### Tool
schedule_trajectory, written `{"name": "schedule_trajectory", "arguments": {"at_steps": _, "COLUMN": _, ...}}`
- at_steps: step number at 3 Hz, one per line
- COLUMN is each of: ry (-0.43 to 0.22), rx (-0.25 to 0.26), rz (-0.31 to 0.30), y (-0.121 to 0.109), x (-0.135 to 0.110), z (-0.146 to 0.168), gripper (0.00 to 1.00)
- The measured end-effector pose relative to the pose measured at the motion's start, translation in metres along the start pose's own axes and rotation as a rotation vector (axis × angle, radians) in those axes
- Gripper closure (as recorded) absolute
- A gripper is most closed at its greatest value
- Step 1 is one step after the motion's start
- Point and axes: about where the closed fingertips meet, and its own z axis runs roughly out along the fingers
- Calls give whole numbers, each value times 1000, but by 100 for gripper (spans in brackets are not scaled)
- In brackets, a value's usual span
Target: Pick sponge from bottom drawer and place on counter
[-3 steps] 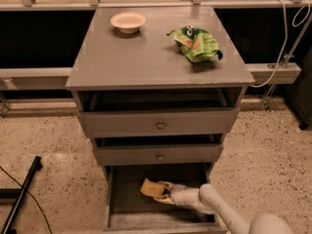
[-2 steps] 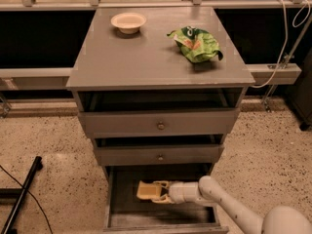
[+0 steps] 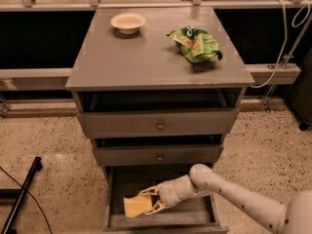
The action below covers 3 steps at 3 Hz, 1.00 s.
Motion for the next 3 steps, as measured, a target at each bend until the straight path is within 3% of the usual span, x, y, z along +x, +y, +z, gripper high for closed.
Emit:
{"name": "schedule_trajectory", "arguments": {"at_steps": 1, "ry": 0, "rx": -93, "rz": -77, "y": 9, "x": -70, "z": -5, "gripper": 100}}
{"name": "schedule_trajectory", "arguments": {"at_steps": 2, "ry": -21, "rx": -102, "rz": -110, "y": -10, "x": -138, "z": -51, "gripper": 100}}
{"name": "schedule_trajectory", "arguments": {"at_steps": 3, "ry": -11, "rx": -32, "rz": -55, "y": -35, "x": -196, "z": -124, "gripper": 100}}
